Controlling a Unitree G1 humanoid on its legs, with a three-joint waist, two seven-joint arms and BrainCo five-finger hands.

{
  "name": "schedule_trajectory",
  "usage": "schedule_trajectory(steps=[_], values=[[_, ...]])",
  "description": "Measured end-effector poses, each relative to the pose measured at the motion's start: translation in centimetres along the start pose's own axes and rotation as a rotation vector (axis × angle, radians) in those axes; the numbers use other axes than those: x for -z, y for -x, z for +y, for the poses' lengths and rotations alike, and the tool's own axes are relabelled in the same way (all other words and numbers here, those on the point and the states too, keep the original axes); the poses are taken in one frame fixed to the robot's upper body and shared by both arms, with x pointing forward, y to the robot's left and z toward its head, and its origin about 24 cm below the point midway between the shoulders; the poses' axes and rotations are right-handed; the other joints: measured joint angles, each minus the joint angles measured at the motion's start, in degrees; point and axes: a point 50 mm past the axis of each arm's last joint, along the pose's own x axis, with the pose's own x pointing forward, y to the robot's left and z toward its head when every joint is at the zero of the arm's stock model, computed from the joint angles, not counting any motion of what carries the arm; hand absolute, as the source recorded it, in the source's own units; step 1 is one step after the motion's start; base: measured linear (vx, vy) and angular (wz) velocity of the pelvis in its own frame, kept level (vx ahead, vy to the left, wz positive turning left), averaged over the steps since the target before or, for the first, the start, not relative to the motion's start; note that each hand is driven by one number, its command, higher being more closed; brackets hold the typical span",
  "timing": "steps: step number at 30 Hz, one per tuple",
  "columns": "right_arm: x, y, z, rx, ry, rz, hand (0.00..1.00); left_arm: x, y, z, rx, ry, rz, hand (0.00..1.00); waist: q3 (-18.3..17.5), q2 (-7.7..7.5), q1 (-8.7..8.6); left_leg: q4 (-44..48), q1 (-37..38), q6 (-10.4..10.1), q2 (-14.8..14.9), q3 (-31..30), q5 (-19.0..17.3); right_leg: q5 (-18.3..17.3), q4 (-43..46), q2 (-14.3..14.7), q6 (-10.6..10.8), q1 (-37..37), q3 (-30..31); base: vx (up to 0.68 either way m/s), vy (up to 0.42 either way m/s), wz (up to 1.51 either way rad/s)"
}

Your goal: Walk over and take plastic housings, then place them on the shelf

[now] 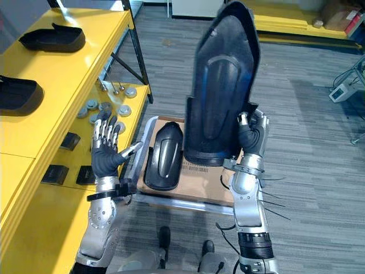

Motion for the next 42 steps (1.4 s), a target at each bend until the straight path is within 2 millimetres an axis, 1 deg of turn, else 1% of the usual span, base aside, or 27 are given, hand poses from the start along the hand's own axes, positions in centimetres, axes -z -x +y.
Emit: schedule_trajectory(steps=[1,2,4,5,7,9,13,14,16,17,22,24,28,32,35,36,37,39,41,42], values=[[-0.2,0.2,0.4,-0.013,-0.012,-0.002,1.0,-0.1,0.1,-0.7,0.032,-0.005,-0.004,0.0,-0.5,0.02,-0.16,0.0,0.0,0.0,0.0,0.0,0.1,0.0,0.0,0.0,0.0,0.0,0.0,-0.04,0.003,0.0],[-0.3,0.3,0.7,-0.018,-0.017,-0.003,1.0,-0.1,0.1,-1.0,0.042,-0.013,-0.007,0.0,-0.7,0.01,-0.35,0.0,0.1,0.0,-0.1,0.0,0.1,0.0,0.1,-0.1,0.0,0.0,0.0,-0.04,0.003,0.01],[-1.0,0.6,1.7,-0.05,-0.041,-0.016,1.0,-0.2,0.2,-1.9,0.086,-0.023,-0.014,0.0,-0.9,0.0,-1.16,-0.1,0.4,0.0,-0.2,0.0,0.2,0.0,0.1,-0.1,0.0,0.4,0.1,-0.03,0.003,0.01],[-1.1,0.7,1.9,-0.058,-0.046,-0.021,1.0,-0.2,0.1,-2.1,0.094,-0.026,-0.017,0.0,-0.9,0.0,-1.21,-0.1,0.5,0.0,-0.2,0.0,0.2,0.0,0.1,-0.1,0.0,0.4,0.1,-0.04,0.004,-0.01],[-2.0,1.0,3.1,-0.104,-0.081,-0.045,1.0,0.2,-0.1,-3.0,0.134,-0.043,-0.011,0.0,-1.0,0.03,-1.38,-0.4,0.7,0.0,-0.2,0.2,0.1,0.1,0.1,-0.2,0.1,0.6,0.4,-0.04,0.002,-0.04],[-2.3,1.2,3.5,-0.118,-0.097,-0.05,1.0,0.8,-0.1,-3.3,0.137,-0.051,0.015,0.0,-1.4,0.03,-1.38,-0.5,0.7,0.0,-0.2,0.2,0.1,0.1,0.0,-0.2,0.1,0.6,0.4,-0.02,0.0,-0.01],[-2.4,1.3,3.7,-0.133,-0.101,-0.051,1.0,1.7,0.0,-3.1,0.121,-0.073,0.059,0.0,-2.5,0.02,-1.35,-0.5,0.7,0.0,-0.2,0.5,0.1,0.1,-0.1,-0.2,0.1,0.5,0.7,0.0,-0.005,-0.02],[-2.4,1.3,3.7,-0.136,-0.1,-0.052,1.0,1.9,0.1,-3.1,0.121,-0.072,0.073,1.0,-2.7,0.01,-1.34,-0.4,0.7,0.0,-0.2,0.5,0.2,0.1,-0.1,-0.2,0.1,0.5,0.8,0.01,-0.009,-0.04],[-2.4,1.4,3.9,-0.147,-0.098,-0.054,1.0,2.4,0.2,-3.1,0.118,-0.057,0.102,1.0,-3.1,0.0,-1.35,-0.4,0.7,0.0,-0.2,0.7,0.2,0.1,-0.1,-0.2,0.1,0.4,1.0,0.02,-0.008,-0.06],[-2.4,1.6,3.9,-0.16,-0.092,-0.059,0.0,3.0,0.3,-3.0,0.112,-0.038,0.138,1.0,-3.7,0.0,-1.34,-0.2,0.7,0.0,-0.2,1.0,0.2,0.1,-0.1,-0.2,0.2,0.2,1.3,0.02,-0.006,-0.09],[-2.5,2.0,4.5,-0.197,-0.103,-0.06,0.0,4.6,0.8,-2.7,0.099,0.0,0.238,1.0,-4.5,-0.09,-1.54,-0.2,0.8,0.0,-0.1,1.3,0.2,0.1,-0.1,-0.1,0.2,0.2,1.6,0.01,-0.006,-0.03],[-2.6,2.3,4.7,-0.23,-0.114,-0.066,0.0,5.1,0.9,-2.5,0.101,-0.015,0.263,1.0,-4.8,-0.1,-1.52,-0.2,0.8,0.0,-0.1,1.3,0.2,0.1,-0.1,-0.1,0.2,0.2,1.6,0.0,0.0,0.0],[-2.8,3.3,5.3,-0.324,-0.17,-0.082,0.0,5.3,0.8,-1.7,0.09,-0.051,0.271,1.0,-5.7,-0.14,-1.48,-0.5,0.8,0.0,-0.1,1.2,0.2,0.1,-0.1,-0.1,0.1,0.2,1.5,0.0,0.0,0.0],[-2.4,3.2,4.8,-0.361,-0.193,-0.086,0.0,5.5,1.0,-1.5,0.106,-0.09,0.274,1.0,-5.7,-0.17,-1.42,-0.5,1.0,-0.1,-0.1,1.0,0.2,0.1,0.0,-0.1,0.1,0.3,1.5,0.0,0.0,0.0],[-1.8,2.7,3.4,-0.371,-0.208,-0.09,0.0,5.4,0.8,-1.1,0.107,-0.116,0.265,1.0,-5.7,-0.17,-1.37,-0.5,1.1,-0.2,-0.1,0.8,0.3,0.1,0.0,-0.1,0.1,0.7,1.3,0.0,-0.002,0.05],[-1.8,2.5,2.6,-0.359,-0.211,-0.095,0.0,5.4,0.7,-1.0,0.106,-0.119,0.261,1.0,-5.7,-0.17,-1.29,-0.5,1.1,-0.2,-0.1,0.7,0.3,0.1,0.0,-0.1,0.1,0.7,1.2,0.0,0.0,0.04],[-1.8,1.8,0.8,-0.312,-0.219,-0.117,0.0,5.4,0.6,-0.4,0.089,-0.143,0.253,1.0,-5.7,-0.17,-1.34,-0.5,1.1,-0.2,-0.1,0.7,0.3,0.1,0.0,-0.1,0.1,0.7,1.1,0.0,0.0,0.0],[-2.0,1.1,-1.1,-0.254,-0.236,-0.146,0.0,5.3,0.6,0.2,0.071,-0.161,0.252,1.0,-5.7,-0.17,-1.54,-0.5,1.1,-0.2,-0.1,0.7,0.3,0.1,0.0,-0.1,0.1,0.7,1.2,0.0,0.0,0.0],[-1.6,-0.3,-5.0,-0.088,-0.273,-0.16,0.0,5.0,1.0,1.8,0.014,-0.178,0.257,1.0,-5.7,-0.19,-2.37,-0.5,1.1,-0.2,-0.1,0.7,0.3,0.1,0.0,-0.1,0.1,0.7,1.2,0.0,0.0,0.0],[-1.4,-0.5,-5.9,-0.047,-0.285,-0.162,0.0,5.0,1.1,2.2,-0.004,-0.184,0.258,1.0,-5.7,-0.19,-2.62,-0.5,1.1,-0.2,-0.1,0.7,0.3,0.1,0.0,-0.1,0.1,0.7,1.2,0.0,0.0,0.0]])
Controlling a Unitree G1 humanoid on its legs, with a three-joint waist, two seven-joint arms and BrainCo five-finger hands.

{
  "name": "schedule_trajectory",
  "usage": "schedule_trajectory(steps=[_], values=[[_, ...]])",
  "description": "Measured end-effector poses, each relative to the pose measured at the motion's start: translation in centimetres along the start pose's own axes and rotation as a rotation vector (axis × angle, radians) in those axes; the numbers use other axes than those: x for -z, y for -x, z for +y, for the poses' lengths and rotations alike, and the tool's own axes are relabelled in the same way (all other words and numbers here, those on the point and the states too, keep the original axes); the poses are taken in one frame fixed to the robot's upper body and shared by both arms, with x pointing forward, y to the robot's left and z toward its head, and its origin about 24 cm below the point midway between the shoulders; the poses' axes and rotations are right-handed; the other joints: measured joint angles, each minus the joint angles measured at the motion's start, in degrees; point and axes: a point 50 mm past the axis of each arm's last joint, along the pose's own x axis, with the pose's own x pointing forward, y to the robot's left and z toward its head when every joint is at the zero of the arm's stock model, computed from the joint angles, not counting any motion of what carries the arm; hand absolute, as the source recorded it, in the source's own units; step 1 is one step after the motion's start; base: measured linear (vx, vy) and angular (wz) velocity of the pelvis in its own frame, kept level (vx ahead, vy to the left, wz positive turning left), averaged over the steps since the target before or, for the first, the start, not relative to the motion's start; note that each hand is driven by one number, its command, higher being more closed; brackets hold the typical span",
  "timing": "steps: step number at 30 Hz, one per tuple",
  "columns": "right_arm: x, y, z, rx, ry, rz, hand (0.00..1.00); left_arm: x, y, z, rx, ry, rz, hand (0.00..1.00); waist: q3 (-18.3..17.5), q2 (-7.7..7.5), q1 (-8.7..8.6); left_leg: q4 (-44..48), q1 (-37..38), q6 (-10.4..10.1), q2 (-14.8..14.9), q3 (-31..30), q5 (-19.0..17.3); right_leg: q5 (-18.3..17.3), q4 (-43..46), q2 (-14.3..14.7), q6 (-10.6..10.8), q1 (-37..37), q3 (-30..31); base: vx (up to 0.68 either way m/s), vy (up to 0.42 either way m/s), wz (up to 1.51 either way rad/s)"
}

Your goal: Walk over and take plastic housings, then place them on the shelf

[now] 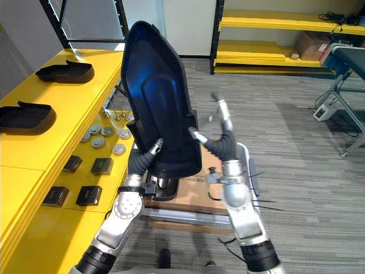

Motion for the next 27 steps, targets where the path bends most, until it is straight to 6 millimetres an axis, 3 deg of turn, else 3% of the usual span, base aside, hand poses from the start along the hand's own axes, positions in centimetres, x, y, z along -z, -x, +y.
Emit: schedule_trajectory(steps=[4,5,8,10,11,13,14,17,20,25,27], values=[[0.0,0.5,-5.8,0.264,-0.023,-0.008,0.0,-0.1,0.2,2.4,-0.1,-0.023,-0.003,1.0,0.0,0.0,-0.26,0.0,0.0,0.0,0.2,0.4,0.0,0.0,-0.2,0.2,0.0,-0.2,0.3,0.0,0.0,-0.03],[0.2,0.9,-6.5,0.295,-0.021,0.006,0.0,-0.2,0.2,2.8,-0.114,-0.026,-0.008,1.0,0.0,-0.01,-0.26,0.0,0.0,0.0,0.3,0.4,0.0,0.0,-0.2,0.2,0.0,-0.3,0.3,0.0,0.0,-0.04],[3.8,3.9,-9.2,0.42,0.043,0.203,0.0,-0.9,0.6,4.0,-0.161,-0.03,-0.033,1.0,-0.2,-0.31,-0.4,0.0,-0.2,-0.1,0.5,0.6,-0.1,0.0,-0.4,0.5,-0.1,-0.6,0.4,0.0,0.0,-0.03],[7.7,8.3,-10.8,0.492,0.097,0.473,0.0,-1.3,1.2,4.7,-0.191,-0.028,-0.051,1.0,-0.4,-0.3,-0.42,0.0,-0.6,-0.1,0.7,0.5,-0.1,0.1,-1.0,0.6,-0.3,-0.7,0.3,0.0,0.0,0.0],[8.6,9.6,-11.2,0.506,0.103,0.547,0.0,-1.3,1.3,4.8,-0.198,-0.026,-0.053,1.0,-0.4,-0.2,-0.42,0.0,-0.7,-0.2,0.7,0.5,-0.1,0.1,-1.1,0.6,-0.4,-0.8,0.3,0.01,-0.002,0.03],[11.9,15.8,-12.0,0.554,0.136,0.862,0.0,-1.2,1.9,5.2,-0.222,-0.017,-0.037,1.0,-0.8,0.27,-0.32,0.0,-1.2,-0.3,0.6,0.1,-0.2,0.2,-1.1,0.6,-0.3,-1.0,0.0,0.02,-0.006,0.07],[12.5,17.5,-12.0,0.562,0.133,0.944,0.0,-1.2,2.1,5.2,-0.225,-0.013,-0.029,1.0,-0.9,0.38,-0.28,0.0,-1.2,-0.2,0.6,0.0,-0.2,0.2,-1.1,0.6,-0.3,-1.0,-0.1,0.04,-0.012,0.08],[14.0,25.6,-10.4,0.514,0.106,1.322,0.0,-0.9,2.9,5.1,-0.204,0.003,-0.012,1.0,-1.0,0.56,-0.19,0.0,-1.3,-0.2,0.7,-0.5,-0.1,0.1,-1.1,0.7,-0.3,-0.3,-0.8,0.03,-0.015,0.1],[13.9,29.8,-7.7,0.409,0.056,1.518,0.0,-0.7,3.5,4.5,-0.165,0.024,0.012,1.0,-1.0,0.55,-0.09,0.0,-1.1,-0.6,0.7,-0.6,-0.4,0.0,-1.0,0.7,-0.3,-0.1,-1.1,0.0,-0.01,0.05],[13.5,31.8,-4.7,0.273,0.012,1.614,0.0,-0.8,4.7,4.3,-0.137,0.052,0.032,1.0,-0.9,0.1,0.35,0.0,-1.3,-0.7,0.5,-2.4,-0.8,-1.3,0.4,0.4,0.0,0.4,-2.7,-0.04,-0.009,0.17],[13.4,32.1,-3.9,0.229,-0.005,1.626,0.0,-0.8,4.9,4.3,-0.142,0.058,0.032,1.0,-0.6,-0.28,1.3,0.0,-1.5,-0.9,0.3,-4.0,-0.7,-2.1,1.3,0.3,0.2,0.7,-4.5,-0.02,-0.033,0.61]])
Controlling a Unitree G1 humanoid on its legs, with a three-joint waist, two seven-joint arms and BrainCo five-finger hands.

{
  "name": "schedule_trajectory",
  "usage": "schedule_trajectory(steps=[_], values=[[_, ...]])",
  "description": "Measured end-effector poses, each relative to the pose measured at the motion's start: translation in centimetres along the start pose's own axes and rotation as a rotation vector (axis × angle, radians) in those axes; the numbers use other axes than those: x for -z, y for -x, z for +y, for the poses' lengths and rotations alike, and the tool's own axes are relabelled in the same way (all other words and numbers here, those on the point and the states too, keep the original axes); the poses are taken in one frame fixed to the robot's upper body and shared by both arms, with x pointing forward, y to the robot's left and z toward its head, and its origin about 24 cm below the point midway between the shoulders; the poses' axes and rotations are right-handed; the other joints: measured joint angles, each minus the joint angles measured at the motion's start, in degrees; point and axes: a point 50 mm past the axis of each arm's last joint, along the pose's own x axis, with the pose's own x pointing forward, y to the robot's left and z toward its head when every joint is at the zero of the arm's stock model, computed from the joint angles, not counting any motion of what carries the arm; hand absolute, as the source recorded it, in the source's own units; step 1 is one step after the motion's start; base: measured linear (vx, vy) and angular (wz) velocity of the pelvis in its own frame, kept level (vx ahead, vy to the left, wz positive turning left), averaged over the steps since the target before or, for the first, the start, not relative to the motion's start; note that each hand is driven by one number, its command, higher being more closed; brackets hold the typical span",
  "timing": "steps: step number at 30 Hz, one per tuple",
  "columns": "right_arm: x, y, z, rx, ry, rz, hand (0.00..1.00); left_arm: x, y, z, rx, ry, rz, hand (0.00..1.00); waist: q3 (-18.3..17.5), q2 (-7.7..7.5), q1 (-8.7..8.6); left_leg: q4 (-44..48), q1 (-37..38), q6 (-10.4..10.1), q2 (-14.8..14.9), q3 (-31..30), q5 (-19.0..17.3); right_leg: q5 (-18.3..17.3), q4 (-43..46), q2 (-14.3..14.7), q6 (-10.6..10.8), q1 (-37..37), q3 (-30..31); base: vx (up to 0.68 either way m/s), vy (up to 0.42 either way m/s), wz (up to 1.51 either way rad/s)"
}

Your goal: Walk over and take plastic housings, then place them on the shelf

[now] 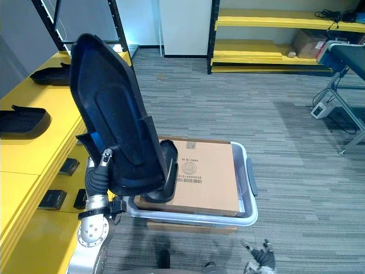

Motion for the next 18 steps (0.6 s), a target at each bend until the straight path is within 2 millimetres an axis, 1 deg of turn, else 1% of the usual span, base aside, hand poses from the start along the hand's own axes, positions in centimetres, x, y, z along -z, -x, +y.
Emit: schedule_trajectory(steps=[1,3,4,5,6,7,8,9,10,12,13,15,16,18], values=[[0.2,0.1,0.8,-0.037,0.029,0.004,0.0,-0.1,0.0,0.0,0.0,0.005,-0.004,1.0,0.3,-0.39,0.43,0.0,-0.7,-0.5,-0.4,-2.7,0.3,-1.0,1.1,-0.3,-0.1,0.1,-2.8,-0.02,-0.042,0.86],[0.3,0.2,1.7,-0.071,0.062,0.004,0.0,-0.2,0.0,-0.2,0.004,0.017,-0.009,1.0,0.5,-0.67,0.58,0.1,-2.1,-0.9,-1.0,-5.7,0.7,-2.1,3.1,-1.0,-0.3,-0.1,-7.0,-0.01,-0.043,1.3],[0.3,0.3,2.3,-0.09,0.066,0.001,0.0,-0.6,0.0,-0.4,0.007,0.032,-0.021,1.0,0.8,-0.86,1.06,0.9,-4.5,-0.7,-1.6,-6.5,0.6,-3.2,5.2,-2.0,-0.3,-0.9,-11.0,0.0,-0.011,1.5],[0.2,0.3,2.6,-0.099,0.072,-0.003,0.0,-0.8,0.0,-0.5,0.008,0.041,-0.027,1.0,1.1,-0.79,1.27,1.7,-5.8,-0.4,-1.6,-5.5,0.4,-3.5,5.8,-2.8,-0.3,-1.1,-13.2,0.0,0.012,1.83],[-0.1,0.3,2.9,-0.109,0.08,-0.019,0.0,-1.0,0.0,-0.8,0.011,0.064,-0.032,1.0,1.5,-0.81,1.64,3.1,-8.3,2.1,-1.4,-2.3,-1.5,-3.6,5.9,-3.7,-0.3,-0.9,-17.8,0.01,0.024,1.83],[-0.4,0.2,3.2,-0.118,0.083,-0.029,0.0,-1.0,0.0,-0.9,0.008,0.078,-0.028,1.0,1.9,-1.02,1.81,4.3,-9.8,4.5,-0.6,4.4,-3.3,-3.6,5.7,-4.8,-0.3,-0.6,-21.6,0.02,0.021,1.83],[-0.7,0.1,3.3,-0.12,0.084,-0.038,0.0,-0.9,0.0,-0.9,0.005,0.082,-0.025,1.0,2.1,-1.05,1.88,5.5,-10.8,5.0,0.8,9.2,-3.6,-3.6,5.7,-5.3,-0.2,-0.3,-23.4,0.04,0.037,1.67],[-1.5,-0.2,3.7,-0.127,0.083,-0.059,0.0,-0.9,0.0,-1.0,-0.003,0.094,-0.022,1.0,3.0,-0.19,1.59,8.7,-11.7,5.6,3.9,20.0,-4.3,-3.9,6.2,-5.8,0.3,1.4,-26.8,0.05,0.043,1.55],[-1.4,-0.2,3.7,-0.129,0.085,-0.057,0.0,-0.6,0.1,-1.4,0.013,0.098,-0.01,1.0,3.1,0.2,1.53,10.6,-11.4,5.5,5.8,28.0,-4.3,-4.6,7.2,-6.1,1.3,3.4,-29.9,0.07,0.047,1.51],[-1.3,-0.3,3.8,-0.128,0.09,-0.05,0.0,-0.4,0.2,-2.4,0.056,0.112,0.0,1.0,2.9,0.29,1.45,10.7,-10.2,5.5,6.1,33.0,-4.3,-4.5,7.2,-7.3,1.4,5.4,-32.7,0.09,0.06,1.36],[-1.9,-0.5,4.1,-0.126,0.1,-0.065,0.0,-0.6,-0.2,-3.3,0.104,0.128,-0.019,1.0,2.9,0.34,1.62,10.3,-10.6,5.5,4.8,33.9,-4.3,-4.7,6.8,-8.3,1.8,6.2,-34.6,0.09,0.093,1.25],[-2.7,-0.9,4.7,-0.132,0.107,-0.082,0.0,-0.7,-0.9,-4.0,0.132,0.144,-0.035,1.0,2.9,0.01,1.53,10.0,-11.3,5.6,2.6,32.9,-4.4,-5.5,6.1,-9.4,2.4,6.6,-34.6,0.07,0.13,0.81],[-3.0,-1.1,5.0,-0.124,0.11,-0.085,0.0,-0.4,-1.3,-4.4,0.144,0.145,-0.031,1.0,2.9,-0.08,1.48,10.3,-11.4,6.5,1.2,31.8,-5.0,-5.4,5.6,-10.1,2.4,7.4,-34.8,0.08,0.156,0.55],[-3.0,-1.2,5.0,-0.113,0.115,-0.079,0.0,0.1,-1.7,-5.0,0.172,0.141,-0.016,1.0,2.9,-0.35,1.23,11.9,-11.4,7.7,-0.1,30.3,-6.5,-4.9,7.8,-11.5,1.3,8.3,-34.0,0.11,0.131,0.49]])
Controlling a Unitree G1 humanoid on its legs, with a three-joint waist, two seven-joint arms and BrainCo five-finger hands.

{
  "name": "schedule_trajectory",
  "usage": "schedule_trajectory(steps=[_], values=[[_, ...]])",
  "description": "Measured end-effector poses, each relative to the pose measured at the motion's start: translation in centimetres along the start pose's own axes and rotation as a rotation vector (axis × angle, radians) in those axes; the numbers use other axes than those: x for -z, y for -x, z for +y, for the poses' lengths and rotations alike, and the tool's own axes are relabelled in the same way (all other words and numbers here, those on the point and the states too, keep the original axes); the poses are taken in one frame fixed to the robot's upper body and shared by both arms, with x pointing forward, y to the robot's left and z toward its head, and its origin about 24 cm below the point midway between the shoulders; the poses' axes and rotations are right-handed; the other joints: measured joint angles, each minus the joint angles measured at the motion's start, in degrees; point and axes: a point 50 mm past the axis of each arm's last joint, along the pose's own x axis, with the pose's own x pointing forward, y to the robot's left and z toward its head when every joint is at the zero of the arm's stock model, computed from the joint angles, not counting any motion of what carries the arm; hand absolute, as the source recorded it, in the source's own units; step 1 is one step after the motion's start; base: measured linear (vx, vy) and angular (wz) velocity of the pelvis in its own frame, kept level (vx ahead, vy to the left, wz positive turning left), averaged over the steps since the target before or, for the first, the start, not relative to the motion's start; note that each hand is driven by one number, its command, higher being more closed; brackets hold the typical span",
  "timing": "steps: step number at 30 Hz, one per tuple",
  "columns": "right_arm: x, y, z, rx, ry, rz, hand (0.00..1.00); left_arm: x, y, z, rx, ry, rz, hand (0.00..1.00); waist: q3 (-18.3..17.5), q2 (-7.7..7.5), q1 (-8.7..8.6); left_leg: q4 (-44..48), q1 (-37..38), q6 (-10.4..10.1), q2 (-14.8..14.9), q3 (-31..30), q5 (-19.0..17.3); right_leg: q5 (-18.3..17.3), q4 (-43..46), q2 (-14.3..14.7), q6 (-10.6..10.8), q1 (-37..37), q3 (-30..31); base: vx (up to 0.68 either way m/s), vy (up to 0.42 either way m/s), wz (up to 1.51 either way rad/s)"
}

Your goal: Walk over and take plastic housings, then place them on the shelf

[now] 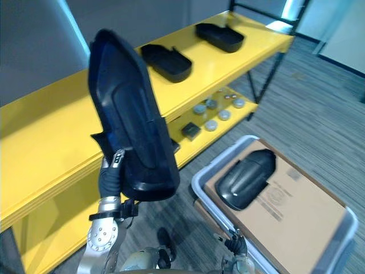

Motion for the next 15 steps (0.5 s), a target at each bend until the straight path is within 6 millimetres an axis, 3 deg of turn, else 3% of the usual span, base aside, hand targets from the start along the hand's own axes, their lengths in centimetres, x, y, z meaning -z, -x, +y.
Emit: schedule_trajectory(steps=[1,2,3,4,7,10,11,12,13,15], values=[[0.2,0.1,-0.2,0.003,0.006,0.008,0.0,0.4,0.0,-0.3,0.022,-0.002,0.017,1.0,0.0,-0.01,-1.12,0.9,0.3,0.1,-0.3,-1.5,-0.8,0.1,5.2,-1.1,-3.9,-1.8,5.2,0.14,0.142,0.56],[0.2,0.0,-0.5,0.004,0.014,0.008,0.0,0.6,0.1,-0.6,0.043,-0.006,0.024,1.0,0.0,0.06,-1.75,0.6,0.8,-0.1,-0.5,-2.8,-1.0,-1.5,9.4,-0.7,-5.6,-4.2,12.9,0.15,0.144,0.7],[0.2,0.1,-0.3,-0.003,0.013,0.009,0.0,0.5,0.0,-0.9,0.071,-0.014,0.018,1.0,0.1,0.01,-2.8,-0.6,1.6,-0.1,-0.7,-4.8,-1.0,-4.7,13.1,2.0,-5.5,-7.3,21.8,0.14,0.106,0.58],[0.2,0.1,-0.1,-0.009,0.014,0.009,0.0,0.4,-0.1,-1.1,0.086,-0.017,0.01,1.0,0.2,0.03,-2.83,-2.0,2.8,-0.7,-0.8,-5.7,-0.4,-6.8,15.3,4.2,-5.6,-10.1,26.9,0.11,0.056,0.49],[0.3,0.2,0.2,-0.026,0.031,0.007,0.0,0.5,-0.7,-1.2,0.089,-0.038,-0.001,1.0,0.3,0.2,-3.37,-4.0,7.0,-0.9,-1.4,-10.4,0.8,-9.6,17.0,10.6,-6.3,-15.7,34.8,0.09,0.008,0.55],[0.6,0.3,-0.3,-0.013,0.043,0.016,0.0,0.4,-1.1,-1.4,0.082,-0.038,-0.01,1.0,0.8,-0.08,-4.75,-3.1,8.8,-1.2,-3.4,-16.8,0.0,-9.8,17.0,13.5,-4.5,-20.9,42.9,0.1,-0.074,1.39],[0.8,0.4,-0.4,-0.011,0.041,0.02,0.0,0.4,-1.0,-1.3,0.079,-0.038,-0.009,1.0,0.9,-0.25,-4.57,-2.8,9.2,-0.9,-3.8,-17.2,-0.4,-9.4,16.6,13.5,-3.8,-21.6,44.7,0.12,-0.099,1.28],[0.7,0.6,-0.6,-0.008,0.037,0.009,0.0,0.5,-1.0,-1.2,0.068,-0.038,-0.005,1.0,1.0,-0.88,-4.21,-2.2,9.8,-0.9,-4.5,-17.4,-1.0,-8.1,14.3,12.9,-1.8,-22.1,47.0,0.13,-0.114,1.09],[0.7,0.8,-0.6,-0.011,0.035,-0.001,0.0,0.5,-0.8,-0.9,0.046,-0.038,0.0,1.0,0.8,-1.99,-3.33,-1.8,10.1,-1.3,-5.5,-17.2,-1.7,-6.2,11.3,11.0,-0.9,-22.1,47.0,0.15,-0.137,1.02],[0.5,0.9,-0.6,-0.012,0.037,-0.011,0.0,0.7,-0.4,-0.4,0.006,-0.028,0.017,1.0,0.6,-2.0,-2.24,-2.0,10.7,-1.9,-5.1,-16.7,-1.8,-4.3,10.6,10.6,-1.7,-21.6,46.3,0.17,-0.16,0.61]])
